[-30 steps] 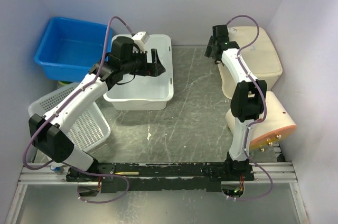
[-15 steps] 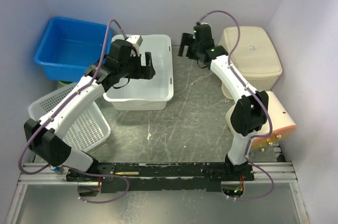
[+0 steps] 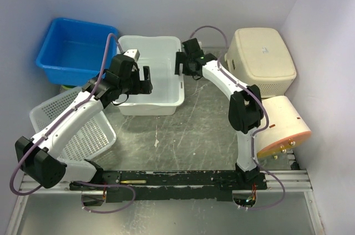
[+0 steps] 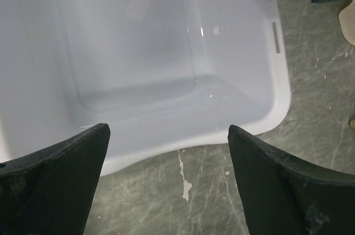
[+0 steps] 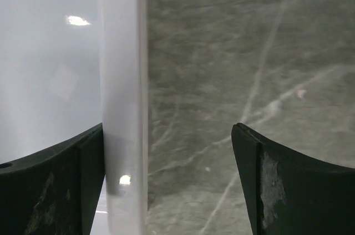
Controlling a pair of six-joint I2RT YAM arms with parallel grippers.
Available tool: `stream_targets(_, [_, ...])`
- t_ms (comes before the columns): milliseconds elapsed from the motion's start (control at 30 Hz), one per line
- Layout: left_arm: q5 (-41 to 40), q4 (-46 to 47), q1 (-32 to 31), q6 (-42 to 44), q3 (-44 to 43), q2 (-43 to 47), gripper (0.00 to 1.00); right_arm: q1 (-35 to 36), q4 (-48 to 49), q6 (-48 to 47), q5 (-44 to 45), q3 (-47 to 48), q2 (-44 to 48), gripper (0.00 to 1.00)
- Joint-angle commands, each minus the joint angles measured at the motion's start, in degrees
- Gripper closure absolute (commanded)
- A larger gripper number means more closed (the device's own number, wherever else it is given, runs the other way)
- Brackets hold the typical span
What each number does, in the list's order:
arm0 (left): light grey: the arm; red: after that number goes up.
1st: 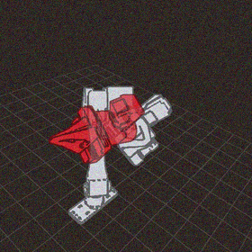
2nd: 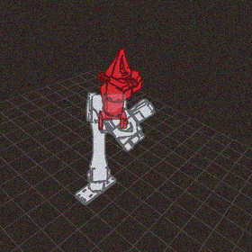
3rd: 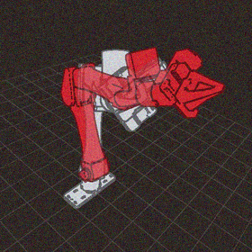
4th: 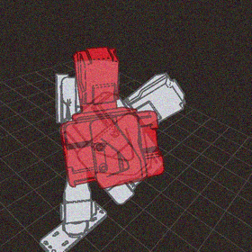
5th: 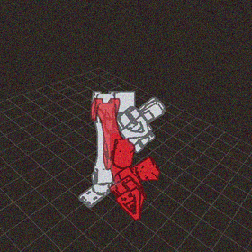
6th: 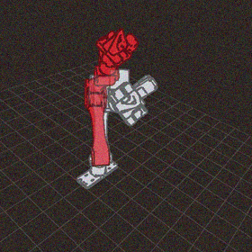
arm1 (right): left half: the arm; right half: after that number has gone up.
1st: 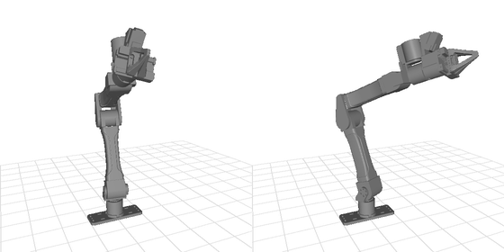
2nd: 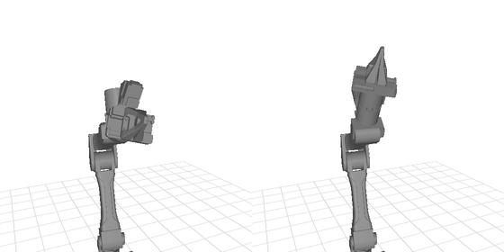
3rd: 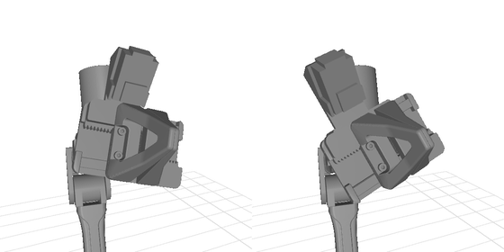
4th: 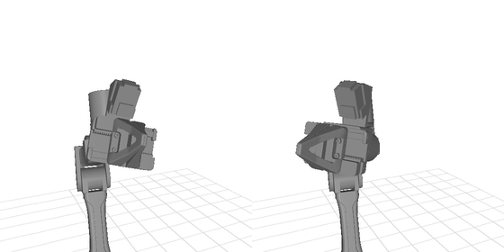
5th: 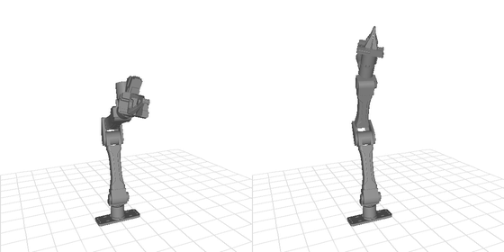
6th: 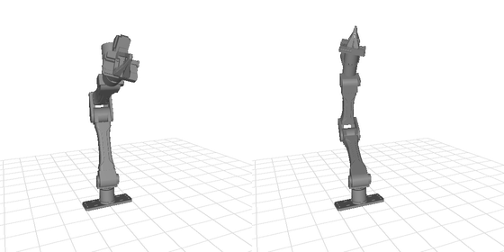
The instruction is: Turn the large container upside down
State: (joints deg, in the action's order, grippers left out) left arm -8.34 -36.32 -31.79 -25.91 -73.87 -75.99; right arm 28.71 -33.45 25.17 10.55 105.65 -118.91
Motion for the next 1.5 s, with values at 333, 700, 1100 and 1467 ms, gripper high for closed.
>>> stream_targets(333, [-5.86, -4.30, 1.68, 0.53, -7.36, 1.59, 0.01, -0.07, 2.05, -1.62, -1.07, -3.46, 15.17, 0.12])
stream_targets(700, [7.44, -8.22, 25.18, -3.96, -11.18, -0.15, 0.01, 17.33, -0.45, 0.89, 4.80, 13.48, -0.06, 0.12])
stream_targets(1100, [11.85, -6.84, 30.55, -1.91, -6.84, 5.44, 0.01, 23.12, -6.04, 1.36, 11.72, 29.29, -18.59, 0.31])
stream_targets(1467, [10.82, -9.76, 30.65, -1.45, -10.71, 4.62, 0.01, 22.32, -0.80, 4.59, 4.70, 22.66, -5.45, 1.00])
